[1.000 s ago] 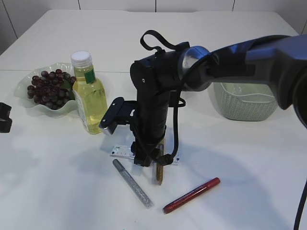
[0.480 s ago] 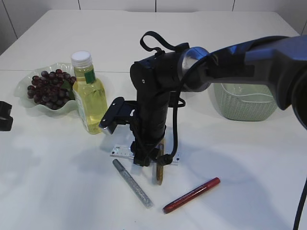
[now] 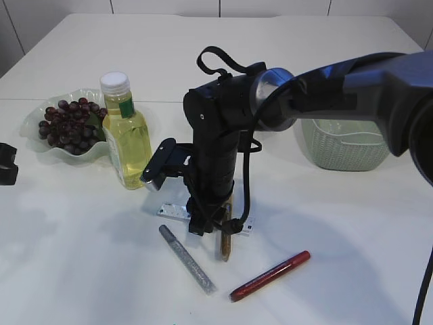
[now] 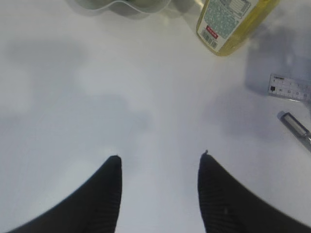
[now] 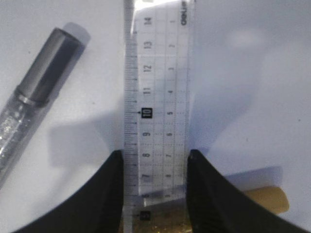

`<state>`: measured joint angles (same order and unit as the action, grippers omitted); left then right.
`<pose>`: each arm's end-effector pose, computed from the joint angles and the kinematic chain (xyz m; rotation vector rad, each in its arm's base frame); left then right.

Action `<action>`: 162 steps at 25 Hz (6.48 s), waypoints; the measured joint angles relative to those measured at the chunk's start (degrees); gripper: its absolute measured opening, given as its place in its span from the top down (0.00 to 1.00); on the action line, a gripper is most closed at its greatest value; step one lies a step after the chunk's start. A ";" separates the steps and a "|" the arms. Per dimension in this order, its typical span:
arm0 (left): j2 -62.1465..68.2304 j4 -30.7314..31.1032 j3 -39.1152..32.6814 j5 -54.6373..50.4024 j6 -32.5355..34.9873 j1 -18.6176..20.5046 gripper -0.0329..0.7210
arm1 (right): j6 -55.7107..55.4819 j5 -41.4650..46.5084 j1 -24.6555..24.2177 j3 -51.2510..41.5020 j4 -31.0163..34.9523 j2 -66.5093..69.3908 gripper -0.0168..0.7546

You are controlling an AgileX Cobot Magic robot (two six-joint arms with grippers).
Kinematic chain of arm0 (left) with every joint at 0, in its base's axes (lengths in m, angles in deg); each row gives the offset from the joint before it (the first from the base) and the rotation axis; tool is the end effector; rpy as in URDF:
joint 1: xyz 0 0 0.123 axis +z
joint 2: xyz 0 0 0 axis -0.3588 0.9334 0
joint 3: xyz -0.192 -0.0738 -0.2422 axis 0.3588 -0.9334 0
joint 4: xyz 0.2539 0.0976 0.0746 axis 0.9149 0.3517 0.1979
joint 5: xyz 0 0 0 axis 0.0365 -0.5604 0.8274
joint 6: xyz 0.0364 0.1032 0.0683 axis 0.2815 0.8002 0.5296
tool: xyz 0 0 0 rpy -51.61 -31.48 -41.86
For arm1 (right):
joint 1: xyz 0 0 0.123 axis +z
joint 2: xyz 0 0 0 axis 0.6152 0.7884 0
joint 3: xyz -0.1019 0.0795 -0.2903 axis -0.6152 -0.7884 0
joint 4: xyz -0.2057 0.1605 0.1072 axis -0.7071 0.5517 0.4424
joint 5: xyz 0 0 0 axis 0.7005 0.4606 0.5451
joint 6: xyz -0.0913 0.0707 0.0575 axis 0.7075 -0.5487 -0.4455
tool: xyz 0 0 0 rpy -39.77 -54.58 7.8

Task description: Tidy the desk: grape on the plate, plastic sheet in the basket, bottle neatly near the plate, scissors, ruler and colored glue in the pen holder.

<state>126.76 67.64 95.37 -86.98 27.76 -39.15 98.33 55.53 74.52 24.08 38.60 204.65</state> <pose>0.2615 -0.0713 0.2476 0.0311 2.5526 -0.0885 0.4124 0.3084 0.0952 -1.7776 2.4322 0.0269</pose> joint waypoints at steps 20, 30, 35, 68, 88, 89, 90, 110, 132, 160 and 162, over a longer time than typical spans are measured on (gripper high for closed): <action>0.00 0.00 0.00 -1.29 0.02 0.00 0.46 | -0.84 3.21 -0.77 6.22 5.85 -0.36 0.59; 0.00 0.00 0.00 -2.63 0.02 0.00 0.46 | 2.64 8.00 -12.69 6.22 25.57 -6.06 0.59; 0.00 0.00 0.00 -3.98 0.02 0.00 0.46 | 8.71 10.53 -17.92 6.22 37.55 -8.63 0.59; 0.00 -1.86 0.00 -8.65 0.02 0.00 0.46 | 79.86 -3.68 -27.99 6.22 99.55 2.03 0.59; 0.00 -0.75 0.00 -10.27 0.02 0.00 0.46 | 84.40 -10.46 -27.99 11.39 100.38 5.97 0.59; 0.00 -0.75 0.00 -10.27 0.02 0.00 0.46 | 84.40 -10.50 -27.99 11.39 100.38 5.97 0.59; 0.00 -0.66 0.00 -10.27 0.02 0.00 0.46 | 84.14 -10.50 -27.99 11.39 100.38 6.07 0.59; 0.00 -0.53 0.00 -10.66 0.02 0.00 0.46 | 74.90 -11.46 -27.99 11.60 100.65 8.38 0.34; 0.00 1.41 0.00 -14.43 0.12 0.00 0.46 | -21.97 14.19 -28.26 11.59 25.89 -20.97 0.33; 0.00 1.63 0.00 -15.28 4.38 0.00 0.46 | -50.33 8.05 -3.16 -31.59 4.50 -32.53 0.37; 0.00 1.63 0.00 -15.28 4.58 0.00 0.46 | -54.05 6.96 -3.16 -33.25 4.34 -32.75 0.37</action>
<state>126.76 69.27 95.37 -102.26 32.34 -39.15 44.27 62.49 71.36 -9.17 42.94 171.90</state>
